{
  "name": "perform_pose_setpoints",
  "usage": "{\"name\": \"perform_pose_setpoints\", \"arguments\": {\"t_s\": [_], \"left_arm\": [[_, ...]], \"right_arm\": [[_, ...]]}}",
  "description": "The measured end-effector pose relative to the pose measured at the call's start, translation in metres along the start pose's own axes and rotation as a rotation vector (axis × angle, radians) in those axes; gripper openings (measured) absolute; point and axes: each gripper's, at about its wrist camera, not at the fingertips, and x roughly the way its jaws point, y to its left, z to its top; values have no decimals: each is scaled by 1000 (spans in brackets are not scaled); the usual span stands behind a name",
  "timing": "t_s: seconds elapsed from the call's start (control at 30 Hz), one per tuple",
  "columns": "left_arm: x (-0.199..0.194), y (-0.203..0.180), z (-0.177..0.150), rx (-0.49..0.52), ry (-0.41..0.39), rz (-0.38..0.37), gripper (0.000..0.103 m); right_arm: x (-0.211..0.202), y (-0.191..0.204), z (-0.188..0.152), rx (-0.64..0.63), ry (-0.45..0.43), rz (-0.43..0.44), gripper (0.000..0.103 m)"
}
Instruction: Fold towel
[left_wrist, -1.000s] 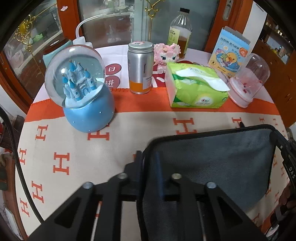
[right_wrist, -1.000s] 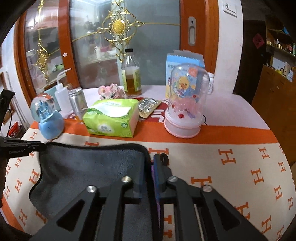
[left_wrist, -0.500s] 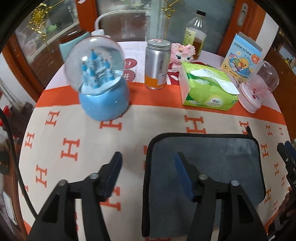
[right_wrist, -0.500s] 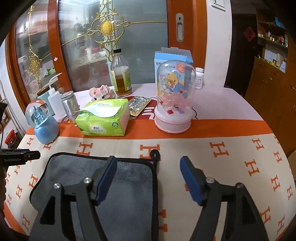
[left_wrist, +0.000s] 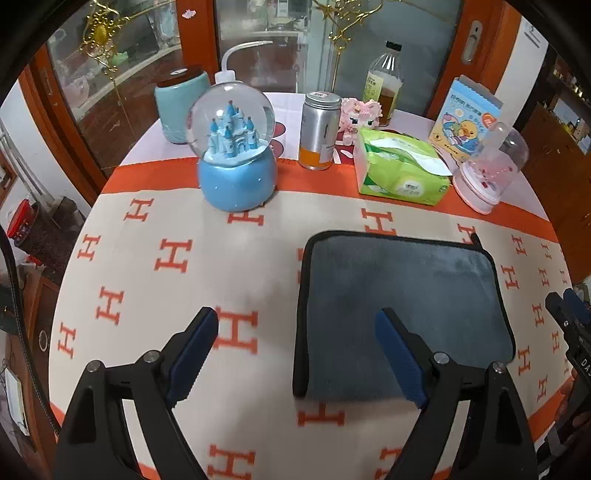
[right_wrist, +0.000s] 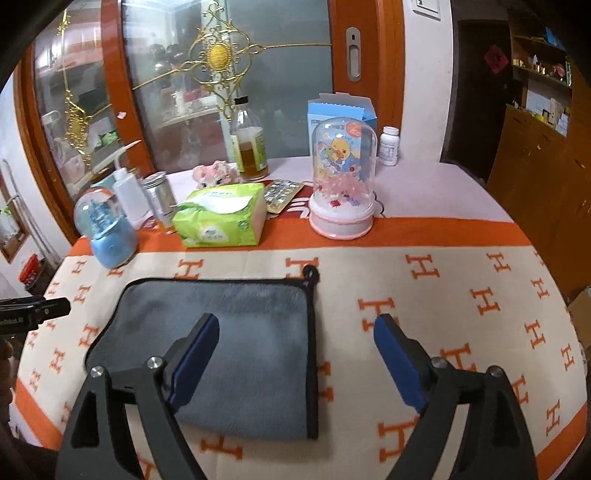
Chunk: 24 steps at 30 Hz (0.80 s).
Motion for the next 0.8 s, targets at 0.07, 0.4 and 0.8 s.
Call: {"name": "perform_pose_setpoints", "arguments": {"t_s": [0.07,0.4,0.8], "left_arm": [[-9,0,-9,-1,-7,-10,86],[-68,-7,-65,17,-49,-50,87],[-128,-19,-131,-4,-75,-57,87]], "right_arm": [[-9,1,-6,2,6,16,87],[-68,4,-47,-8,18,30,97],[-141,5,-87,-42,53,66,97]]}}
